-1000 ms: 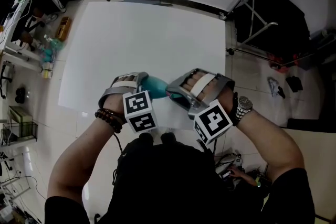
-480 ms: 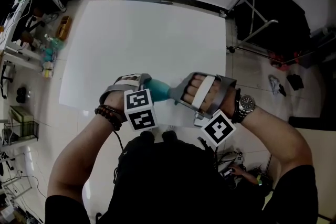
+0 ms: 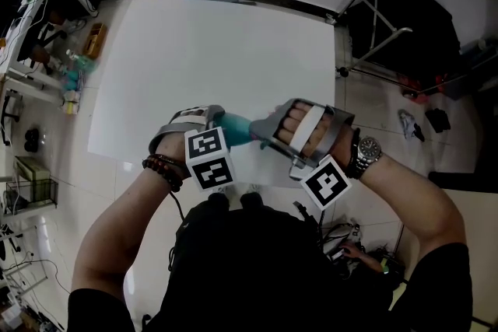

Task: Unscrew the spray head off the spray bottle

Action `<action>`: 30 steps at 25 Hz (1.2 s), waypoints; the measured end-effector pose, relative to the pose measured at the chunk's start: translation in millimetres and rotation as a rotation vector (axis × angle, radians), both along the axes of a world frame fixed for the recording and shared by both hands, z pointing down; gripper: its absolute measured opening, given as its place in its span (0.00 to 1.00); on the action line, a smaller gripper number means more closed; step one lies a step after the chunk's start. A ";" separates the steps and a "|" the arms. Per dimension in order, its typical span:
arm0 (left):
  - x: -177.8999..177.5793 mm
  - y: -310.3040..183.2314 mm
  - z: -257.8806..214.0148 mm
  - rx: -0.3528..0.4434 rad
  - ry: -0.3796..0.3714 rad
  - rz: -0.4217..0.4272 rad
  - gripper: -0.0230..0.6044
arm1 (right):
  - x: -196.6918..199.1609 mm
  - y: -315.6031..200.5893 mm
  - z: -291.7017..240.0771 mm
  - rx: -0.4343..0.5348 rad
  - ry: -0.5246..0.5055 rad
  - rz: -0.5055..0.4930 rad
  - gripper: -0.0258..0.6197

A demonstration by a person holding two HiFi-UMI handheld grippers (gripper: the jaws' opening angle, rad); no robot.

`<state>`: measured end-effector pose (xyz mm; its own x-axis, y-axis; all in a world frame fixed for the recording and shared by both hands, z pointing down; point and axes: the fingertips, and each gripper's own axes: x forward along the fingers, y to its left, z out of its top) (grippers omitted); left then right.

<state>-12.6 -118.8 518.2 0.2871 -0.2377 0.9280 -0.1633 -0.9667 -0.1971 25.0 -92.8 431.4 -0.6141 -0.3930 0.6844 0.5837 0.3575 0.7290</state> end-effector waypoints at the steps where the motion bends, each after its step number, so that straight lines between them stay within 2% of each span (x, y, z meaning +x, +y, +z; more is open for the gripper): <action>1: -0.7 -3.7 -0.3 0.019 -0.004 -0.009 0.65 | 1.1 -5.9 -2.7 -0.042 -0.022 0.055 0.42; 4: -7.7 -13.4 -1.0 0.074 -0.016 -0.041 0.65 | 2.6 -19.9 -16.8 -0.170 -0.108 0.202 0.48; 6: -14.6 -20.9 -2.0 0.116 -0.026 -0.068 0.65 | 1.0 -25.6 -30.2 -0.325 -0.198 0.321 0.50; 9: -25.6 -34.2 -3.4 0.177 -0.050 -0.113 0.65 | 0.4 -40.7 -53.4 -0.672 -0.393 0.544 0.54; 13: -36.3 -48.1 -5.1 0.243 -0.073 -0.169 0.65 | 15.6 -76.4 -79.0 -1.132 -0.730 0.874 0.54; 16: -41.1 -57.4 -7.2 0.285 -0.086 -0.206 0.65 | 37.4 -98.5 -85.3 -1.436 -0.964 1.126 0.54; 18: -46.2 -62.7 -8.5 0.312 -0.094 -0.229 0.65 | 48.1 -103.6 -78.0 -1.620 -1.076 1.269 0.54; 20: -55.8 -68.0 -8.9 0.337 -0.098 -0.248 0.65 | 40.6 -96.5 -66.6 -1.836 -1.132 1.336 0.53; 22: -61.4 -71.5 -9.1 0.357 -0.103 -0.256 0.65 | 22.4 -85.1 -55.7 -2.017 -1.123 1.310 0.53; 24: -53.9 -72.3 -11.4 0.372 -0.110 -0.252 0.65 | 20.4 -77.0 -39.0 -2.101 -1.081 1.323 0.53; 26: -45.5 -71.8 -14.2 0.388 -0.117 -0.239 0.65 | 19.8 -73.9 -22.9 -2.151 -1.067 1.387 0.53; 30: -43.9 -70.6 -17.1 0.418 -0.123 -0.210 0.65 | -0.8 -80.9 -11.6 -2.186 -1.117 1.429 0.43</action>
<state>-56.5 -189.4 501.1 0.0873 -0.6387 0.7645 -0.2979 -0.7491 -0.5917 24.2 -173.7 419.8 -0.8964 -0.3067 0.3201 -0.3603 0.0836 -0.9291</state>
